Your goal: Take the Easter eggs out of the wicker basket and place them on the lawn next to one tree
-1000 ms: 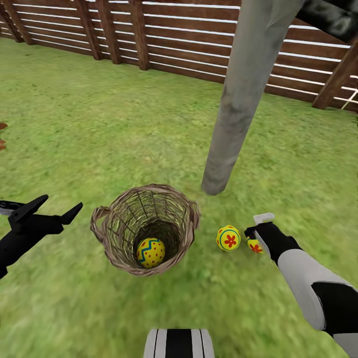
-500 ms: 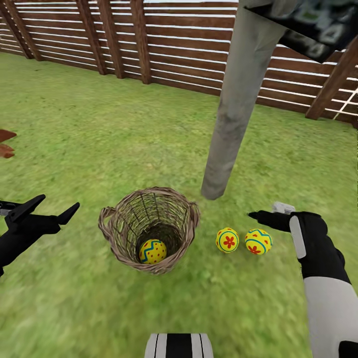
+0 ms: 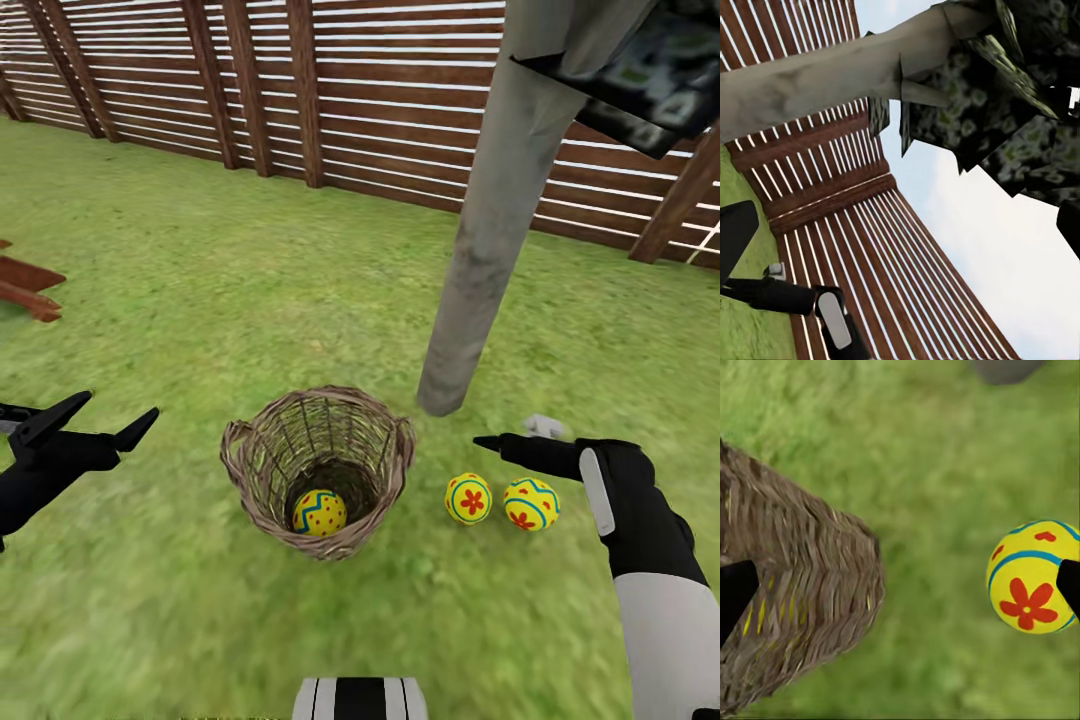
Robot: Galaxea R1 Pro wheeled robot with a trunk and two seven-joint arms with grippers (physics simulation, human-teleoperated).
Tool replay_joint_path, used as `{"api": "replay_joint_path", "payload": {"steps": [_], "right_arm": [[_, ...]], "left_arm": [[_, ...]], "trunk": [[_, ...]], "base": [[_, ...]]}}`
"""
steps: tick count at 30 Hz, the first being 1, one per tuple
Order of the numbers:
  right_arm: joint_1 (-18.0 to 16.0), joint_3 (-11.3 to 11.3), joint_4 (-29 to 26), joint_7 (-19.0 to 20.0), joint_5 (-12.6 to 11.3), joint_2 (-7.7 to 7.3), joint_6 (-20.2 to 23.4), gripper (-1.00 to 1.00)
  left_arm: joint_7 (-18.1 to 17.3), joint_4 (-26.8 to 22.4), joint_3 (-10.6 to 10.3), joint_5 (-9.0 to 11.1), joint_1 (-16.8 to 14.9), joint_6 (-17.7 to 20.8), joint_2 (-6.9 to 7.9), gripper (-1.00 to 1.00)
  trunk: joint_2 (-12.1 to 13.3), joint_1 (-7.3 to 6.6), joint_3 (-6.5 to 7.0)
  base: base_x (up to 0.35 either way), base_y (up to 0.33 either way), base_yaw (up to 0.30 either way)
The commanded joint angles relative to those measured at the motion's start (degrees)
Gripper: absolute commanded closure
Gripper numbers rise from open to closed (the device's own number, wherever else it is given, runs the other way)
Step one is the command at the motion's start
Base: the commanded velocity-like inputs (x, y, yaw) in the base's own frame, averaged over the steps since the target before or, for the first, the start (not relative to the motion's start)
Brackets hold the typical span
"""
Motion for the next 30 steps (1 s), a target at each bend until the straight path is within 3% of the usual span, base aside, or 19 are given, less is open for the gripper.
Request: {"api": "replay_joint_path", "payload": {"steps": [1,8,11,17,30], "right_arm": [[-0.02,-0.03,-0.04,0.44,-0.47,-0.01,0.39,-1.00],[0.68,0.05,-0.04,12.40,-0.50,-0.06,0.60,-1.00],[0.75,0.05,-0.08,14.73,-0.50,-0.08,0.61,-1.00],[0.84,-0.03,-0.48,15.13,-0.39,-0.11,0.61,-1.00],[0.85,-0.13,-0.12,14.84,-0.27,-0.17,0.52,-1.00]], "left_arm": [[-0.17,0.07,-0.02,0.05,-0.05,0.19,0.00,-1.00],[-0.26,0.07,0.04,0.27,-0.05,0.19,-0.02,-1.00],[-0.26,0.06,0.09,0.22,-0.05,0.19,0.04,-1.00],[-0.26,0.05,0.05,0.23,-0.05,0.19,0.01,-1.00],[-0.26,-0.03,0.12,-0.03,-0.05,0.19,0.08,-1.00]], "trunk": [[-0.02,-0.01,-0.08],[0.04,-0.11,0.54],[0.08,-0.19,1.09],[0.16,-0.35,2.28],[0.33,-0.68,5.15]], "base": [[0.000,0.000,0.259],[0.000,0.000,0.265],[0.000,0.000,0.269],[0.000,0.000,0.198],[0.000,0.000,0.007]]}}
